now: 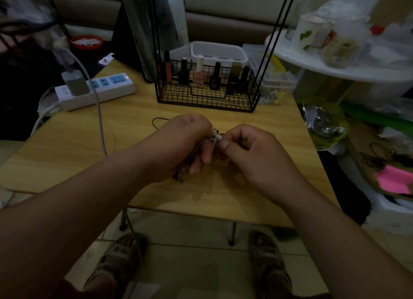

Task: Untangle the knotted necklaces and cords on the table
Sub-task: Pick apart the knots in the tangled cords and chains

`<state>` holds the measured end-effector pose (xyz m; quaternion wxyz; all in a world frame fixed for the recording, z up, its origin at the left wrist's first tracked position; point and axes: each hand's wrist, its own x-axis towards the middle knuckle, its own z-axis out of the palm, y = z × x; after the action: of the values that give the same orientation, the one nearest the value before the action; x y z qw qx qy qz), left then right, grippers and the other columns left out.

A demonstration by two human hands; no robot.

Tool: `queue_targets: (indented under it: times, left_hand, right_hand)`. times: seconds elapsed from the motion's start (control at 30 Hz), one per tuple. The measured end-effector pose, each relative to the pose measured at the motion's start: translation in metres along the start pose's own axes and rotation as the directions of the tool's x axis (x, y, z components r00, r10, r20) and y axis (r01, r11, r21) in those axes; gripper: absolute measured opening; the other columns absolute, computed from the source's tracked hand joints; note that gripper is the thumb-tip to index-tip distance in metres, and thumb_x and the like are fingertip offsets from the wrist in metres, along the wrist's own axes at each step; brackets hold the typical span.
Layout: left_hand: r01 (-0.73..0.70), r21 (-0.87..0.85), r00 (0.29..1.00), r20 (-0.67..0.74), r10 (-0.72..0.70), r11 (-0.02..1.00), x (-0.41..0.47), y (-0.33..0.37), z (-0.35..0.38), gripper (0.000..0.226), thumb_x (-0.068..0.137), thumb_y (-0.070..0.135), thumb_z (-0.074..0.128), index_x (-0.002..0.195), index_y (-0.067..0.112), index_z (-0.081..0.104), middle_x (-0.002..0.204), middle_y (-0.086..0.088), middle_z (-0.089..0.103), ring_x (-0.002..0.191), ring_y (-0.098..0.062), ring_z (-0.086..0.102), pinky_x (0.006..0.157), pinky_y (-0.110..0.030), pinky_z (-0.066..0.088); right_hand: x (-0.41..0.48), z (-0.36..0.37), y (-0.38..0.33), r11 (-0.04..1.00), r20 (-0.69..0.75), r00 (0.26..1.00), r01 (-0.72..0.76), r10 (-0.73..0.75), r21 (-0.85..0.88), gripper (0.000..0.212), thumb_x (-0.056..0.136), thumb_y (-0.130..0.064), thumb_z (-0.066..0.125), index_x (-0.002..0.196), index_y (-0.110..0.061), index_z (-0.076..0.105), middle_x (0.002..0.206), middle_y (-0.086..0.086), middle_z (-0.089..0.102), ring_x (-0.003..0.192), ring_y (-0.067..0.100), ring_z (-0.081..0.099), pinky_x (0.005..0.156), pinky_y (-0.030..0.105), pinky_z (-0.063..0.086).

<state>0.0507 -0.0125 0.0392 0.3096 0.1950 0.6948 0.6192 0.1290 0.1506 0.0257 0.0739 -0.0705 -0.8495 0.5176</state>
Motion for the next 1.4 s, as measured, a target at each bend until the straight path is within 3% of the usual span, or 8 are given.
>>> queue_targets:
  times: [0.3,0.53,0.63,0.77,0.87,1.07,1.2,1.4]
  left_hand:
    - [0.035,0.062,0.999,-0.01,-0.034,0.997,0.002,-0.005,0.0,0.013,0.107,0.017,0.046,0.105,0.009,0.056,0.058,-0.004,0.056,0.037,-0.014,0.04,0.037,-0.021,0.029]
    - [0.038,0.047,0.998,0.055,-0.04,0.998,0.0,-0.008,0.006,0.012,0.107,0.016,0.048,0.106,0.007,0.056,0.054,-0.005,0.052,0.033,-0.015,0.035,0.034,-0.019,0.027]
    - [0.018,0.011,0.997,0.08,-0.018,1.0,0.0,-0.01,0.007,0.01,0.106,0.014,0.048,0.107,0.007,0.055,0.053,-0.006,0.051,0.031,-0.014,0.033,0.034,-0.018,0.026]
    - [0.026,-0.057,0.996,0.087,-0.021,0.998,0.0,-0.012,0.009,0.011,0.106,0.014,0.048,0.102,0.009,0.056,0.053,-0.005,0.049,0.032,-0.012,0.034,0.035,-0.018,0.028]
    - [0.044,-0.122,0.998,0.058,-0.037,0.992,0.001,-0.012,0.008,0.012,0.106,0.014,0.048,0.101,0.01,0.058,0.053,-0.006,0.049,0.032,-0.012,0.034,0.036,-0.018,0.029]
    - [0.038,-0.121,0.998,0.054,-0.031,0.992,0.004,-0.011,0.005,0.01,0.103,0.012,0.052,0.1,0.01,0.061,0.052,-0.005,0.049,0.033,-0.013,0.035,0.034,-0.018,0.028]
    - [0.033,-0.14,0.999,0.047,-0.027,0.99,0.004,-0.01,0.004,0.014,0.105,0.015,0.051,0.097,0.011,0.062,0.053,-0.005,0.05,0.033,-0.012,0.037,0.034,-0.018,0.028]
    - [0.032,-0.089,0.999,-0.025,-0.034,0.996,0.004,-0.011,0.005,0.01,0.102,0.013,0.053,0.098,0.007,0.06,0.063,-0.008,0.063,0.037,-0.013,0.042,0.037,-0.019,0.034]
  right_hand:
    - [0.003,-0.009,-0.003,0.968,-0.036,0.995,-0.081,0.092,0.237,0.006,0.101,-0.011,0.06,0.101,-0.013,0.066,0.084,0.0,0.075,0.089,0.017,0.075,0.089,0.041,0.061]
    - [0.005,-0.01,-0.004,0.844,0.043,0.986,-0.158,0.159,0.512,0.016,0.103,-0.004,0.051,0.115,-0.01,0.061,0.084,0.001,0.065,0.062,0.012,0.057,0.056,0.028,0.052]
    - [0.007,-0.01,-0.002,0.909,-0.006,0.989,-0.133,0.148,0.396,0.012,0.102,-0.007,0.058,0.112,-0.012,0.063,0.082,-0.001,0.065,0.062,0.009,0.056,0.055,0.024,0.048]
    - [0.008,-0.005,0.005,0.99,-0.153,0.984,-0.079,0.096,0.114,0.01,0.097,-0.018,0.069,0.106,-0.023,0.065,0.095,-0.002,0.07,0.086,0.009,0.067,0.074,0.027,0.054]
    - [0.002,-0.005,0.003,0.998,-0.244,0.968,-0.067,0.065,0.001,0.003,0.098,-0.024,0.068,0.097,-0.027,0.067,0.091,-0.006,0.07,0.08,0.005,0.065,0.066,0.02,0.051]
    - [-0.014,0.001,-0.003,0.968,0.033,0.981,-0.193,0.19,0.163,0.019,0.095,-0.04,0.069,0.098,-0.023,0.074,0.092,0.0,0.077,0.078,0.009,0.067,0.071,0.03,0.053]
    - [-0.011,0.003,-0.002,0.95,0.049,0.976,-0.217,0.212,0.225,0.014,0.097,-0.031,0.069,0.1,-0.018,0.075,0.087,0.0,0.077,0.074,0.008,0.065,0.068,0.026,0.052]
    - [-0.009,0.003,0.001,0.946,0.003,0.986,-0.159,0.165,0.283,0.013,0.097,-0.025,0.068,0.095,-0.014,0.074,0.092,0.006,0.077,0.079,0.019,0.066,0.069,0.035,0.052]
